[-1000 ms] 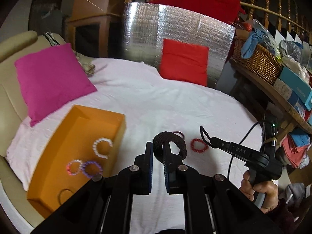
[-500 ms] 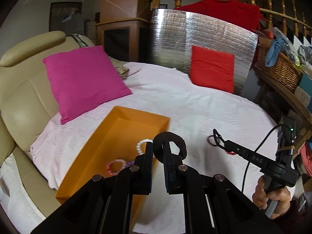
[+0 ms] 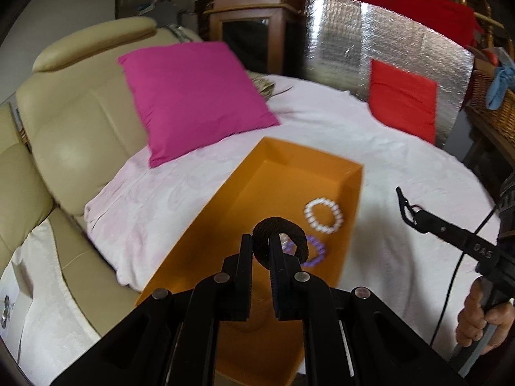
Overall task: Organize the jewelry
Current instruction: 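Carry the black ring and hair tie in both tools over the orange box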
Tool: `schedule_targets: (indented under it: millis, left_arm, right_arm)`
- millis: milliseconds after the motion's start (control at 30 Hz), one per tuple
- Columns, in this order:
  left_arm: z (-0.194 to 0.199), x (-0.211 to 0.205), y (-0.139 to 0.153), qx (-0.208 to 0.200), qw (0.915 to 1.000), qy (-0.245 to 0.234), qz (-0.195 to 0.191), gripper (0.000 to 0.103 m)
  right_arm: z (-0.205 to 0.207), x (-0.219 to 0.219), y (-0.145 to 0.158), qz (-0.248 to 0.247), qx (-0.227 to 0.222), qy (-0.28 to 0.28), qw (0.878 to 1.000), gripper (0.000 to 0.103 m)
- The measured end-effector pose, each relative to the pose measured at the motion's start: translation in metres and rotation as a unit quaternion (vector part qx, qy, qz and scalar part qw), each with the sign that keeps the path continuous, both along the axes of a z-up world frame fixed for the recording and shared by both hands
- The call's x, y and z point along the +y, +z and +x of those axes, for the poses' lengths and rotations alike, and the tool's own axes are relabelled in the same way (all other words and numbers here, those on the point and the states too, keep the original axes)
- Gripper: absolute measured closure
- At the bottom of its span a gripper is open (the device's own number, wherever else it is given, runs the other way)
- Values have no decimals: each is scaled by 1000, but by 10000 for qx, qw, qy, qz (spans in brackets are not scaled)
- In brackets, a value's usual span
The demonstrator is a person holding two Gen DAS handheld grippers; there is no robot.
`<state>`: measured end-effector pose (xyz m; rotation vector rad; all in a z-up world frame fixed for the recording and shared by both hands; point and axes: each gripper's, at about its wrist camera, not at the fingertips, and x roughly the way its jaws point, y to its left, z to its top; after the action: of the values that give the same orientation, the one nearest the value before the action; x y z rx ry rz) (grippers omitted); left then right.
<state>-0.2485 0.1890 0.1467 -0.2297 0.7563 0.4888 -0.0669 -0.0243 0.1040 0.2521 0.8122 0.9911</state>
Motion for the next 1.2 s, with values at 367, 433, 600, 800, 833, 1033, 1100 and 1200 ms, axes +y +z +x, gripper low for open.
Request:
schedule_targets:
  millis: [367,433,600,800,833,1033,1100,1200]
  left_arm:
    - [-8,18,-27,444,9987,242,66,93]
    - [-9,18,-29,498,9983,281,143,93]
    - [-10,15,-31,585,9966,353,455,93]
    - [-10,14,-32,646,9945,427,698,93]
    - [-10,14,-33,657,9943,445,716,93]
    - [-10,16,-36,723,9923,514,863,93]
    - [-9,17,-37,744,9918,550,887,93]
    - [-8,19,-40,796,9909,579,917,93]
  right_arm:
    - [-27,44,-10,-147,-173,646,9976,94]
    - [-34,50,-10,-199,-296,767,9964,94]
    - [-52,63,-13,-352,-552,993,9929,94]
    - [-73,76,-20,-601,-922,1142,9873,94]
    - [-75,78,-21,-633,-966,1146,9867,94]
    - [-81,86,-25,-746,-1155,1159,9837,94]
    - [-81,89,-28,-789,-1173,1153,9832,94]
    - [-81,92,-30,-835,-1180,1137,9829,94]
